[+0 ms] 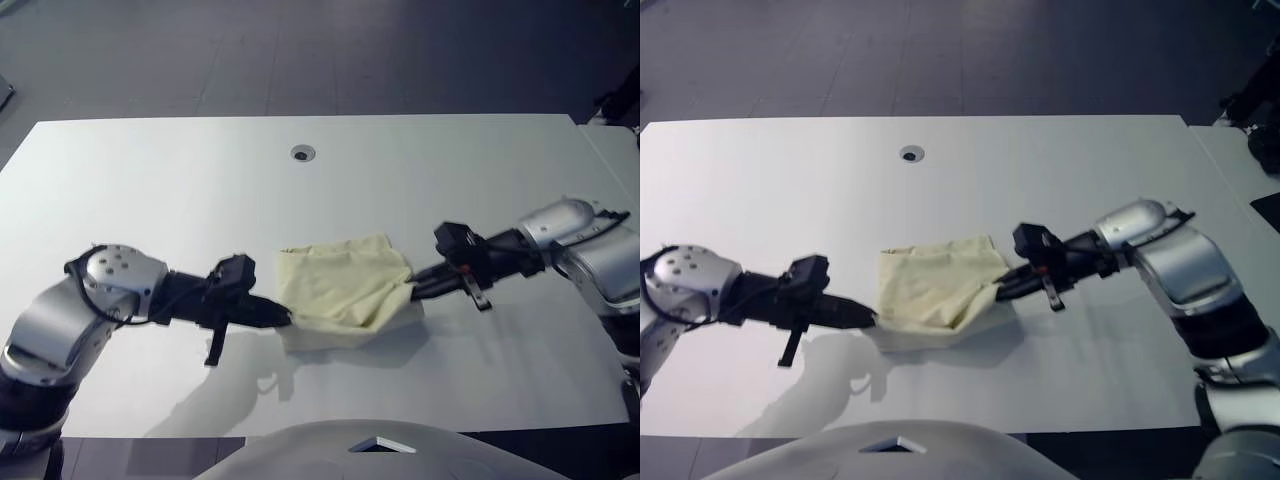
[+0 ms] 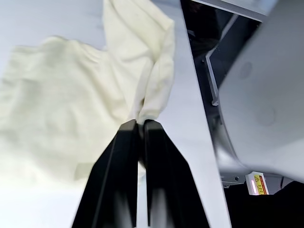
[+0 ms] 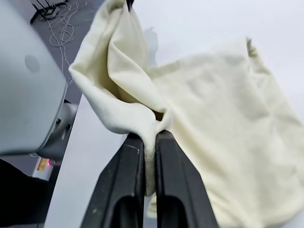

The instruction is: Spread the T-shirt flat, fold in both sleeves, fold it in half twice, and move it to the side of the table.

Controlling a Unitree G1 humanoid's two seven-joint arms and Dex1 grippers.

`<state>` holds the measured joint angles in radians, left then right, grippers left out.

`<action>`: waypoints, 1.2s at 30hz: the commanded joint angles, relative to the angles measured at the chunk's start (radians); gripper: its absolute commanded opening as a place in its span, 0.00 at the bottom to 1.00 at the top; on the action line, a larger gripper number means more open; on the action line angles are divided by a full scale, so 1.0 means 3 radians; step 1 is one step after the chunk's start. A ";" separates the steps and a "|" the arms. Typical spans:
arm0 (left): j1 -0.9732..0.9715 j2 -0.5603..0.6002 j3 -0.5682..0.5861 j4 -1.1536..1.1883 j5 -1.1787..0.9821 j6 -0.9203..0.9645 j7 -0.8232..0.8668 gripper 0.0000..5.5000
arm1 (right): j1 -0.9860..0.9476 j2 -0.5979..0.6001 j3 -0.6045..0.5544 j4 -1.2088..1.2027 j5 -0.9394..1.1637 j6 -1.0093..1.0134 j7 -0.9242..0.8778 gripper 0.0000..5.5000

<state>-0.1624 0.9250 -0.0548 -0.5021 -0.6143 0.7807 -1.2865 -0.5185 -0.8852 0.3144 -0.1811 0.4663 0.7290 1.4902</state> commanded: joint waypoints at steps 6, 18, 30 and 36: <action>-0.0806 -0.0202 -0.0407 0.1231 0.0368 -0.0368 -0.0202 0.00 | -0.0737 0.0428 0.0373 0.1369 -0.0461 -0.0251 0.0213 0.02; -0.1463 -0.0928 -0.0544 0.2327 0.0785 -0.0778 0.0114 0.00 | -0.1036 0.0779 0.0303 0.2523 -0.0888 -0.0669 0.0211 0.02; -0.1791 -0.1233 -0.0597 0.3279 0.1253 -0.1278 0.0249 0.00 | -0.1354 0.1219 0.0155 0.3592 -0.1238 -0.1099 -0.0087 0.02; -0.1946 -0.1502 -0.0498 0.3721 0.1438 -0.1601 0.0637 0.09 | -0.1396 0.1300 0.0060 0.3825 -0.1393 -0.1247 -0.0307 0.10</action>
<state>-0.7156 0.4872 -0.2237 0.5759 -0.2145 0.3367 -1.1390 -0.9016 -0.5019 0.3540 0.9405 0.0690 0.3708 1.4429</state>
